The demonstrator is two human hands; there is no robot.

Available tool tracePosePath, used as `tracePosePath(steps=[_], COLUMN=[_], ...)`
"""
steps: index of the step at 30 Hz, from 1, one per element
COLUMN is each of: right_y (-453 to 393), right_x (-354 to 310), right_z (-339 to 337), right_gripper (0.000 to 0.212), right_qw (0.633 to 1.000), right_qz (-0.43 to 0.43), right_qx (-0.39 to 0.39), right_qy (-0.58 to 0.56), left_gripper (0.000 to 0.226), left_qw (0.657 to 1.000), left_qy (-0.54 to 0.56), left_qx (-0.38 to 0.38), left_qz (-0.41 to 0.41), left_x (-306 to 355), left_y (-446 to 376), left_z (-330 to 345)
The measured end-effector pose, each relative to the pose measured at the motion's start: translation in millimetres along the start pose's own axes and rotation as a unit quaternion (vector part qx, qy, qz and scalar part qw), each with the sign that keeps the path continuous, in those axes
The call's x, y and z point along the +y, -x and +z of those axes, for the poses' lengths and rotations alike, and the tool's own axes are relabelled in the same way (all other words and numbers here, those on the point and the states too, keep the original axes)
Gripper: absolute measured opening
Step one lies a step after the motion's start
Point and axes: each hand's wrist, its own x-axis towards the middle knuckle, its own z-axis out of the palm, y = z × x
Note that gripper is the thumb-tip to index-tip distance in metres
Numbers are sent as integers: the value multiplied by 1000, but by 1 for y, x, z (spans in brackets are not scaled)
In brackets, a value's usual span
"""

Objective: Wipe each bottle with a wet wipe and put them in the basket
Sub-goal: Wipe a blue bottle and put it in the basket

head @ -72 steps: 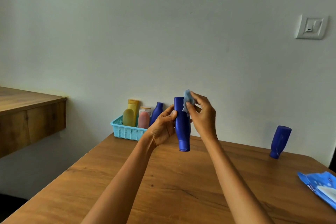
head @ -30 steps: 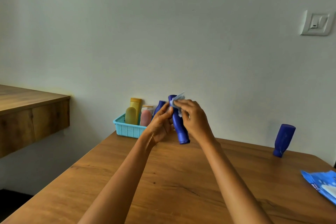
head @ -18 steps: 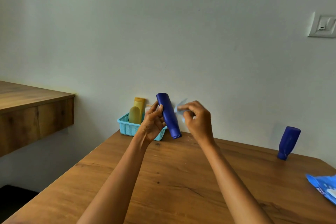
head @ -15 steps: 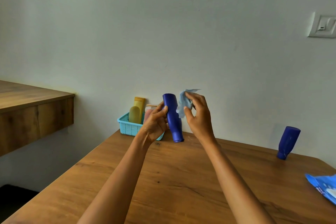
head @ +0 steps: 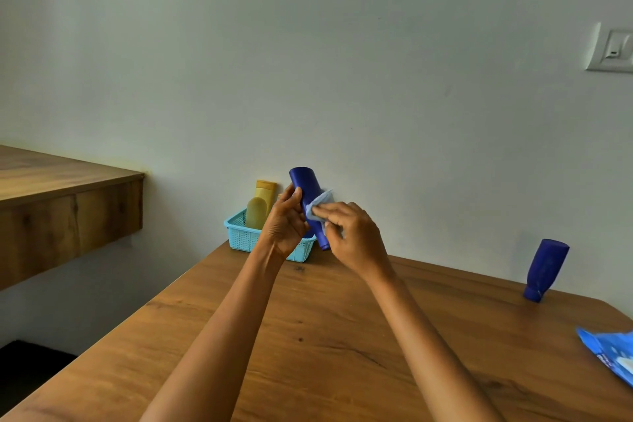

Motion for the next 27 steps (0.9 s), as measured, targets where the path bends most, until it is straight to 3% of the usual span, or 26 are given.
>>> tracePosePath(steps=[5,11,14,18,24,27], right_y=[9,2,1,7,0,-1], right_x=[0,7,10,16,19,21], right_z=[0,2,5,2,-3,-1], right_gripper=[14,21,31,19,18,34], right_qw=[998,991,990,988,972,978], right_qz=[-27,90,115,120,170,161], right_qx=[-45,68,17,-24,58,-13], right_qy=[42,-70,-84,-99,-150,-130], left_gripper=[16,21,18,19,43,57], left_qw=[998,998,998,997,986,979], left_qy=[-38,-46,-44,-49,-131,-174], left_qx=[50,44,38,67,104,94], left_qz=[3,-28,-25,-1,-27,-44], left_x=[8,4,3,4,0,-10], left_y=[0,2,1,-2,-5,-7], left_z=[-6,-4,1,-4,5,13])
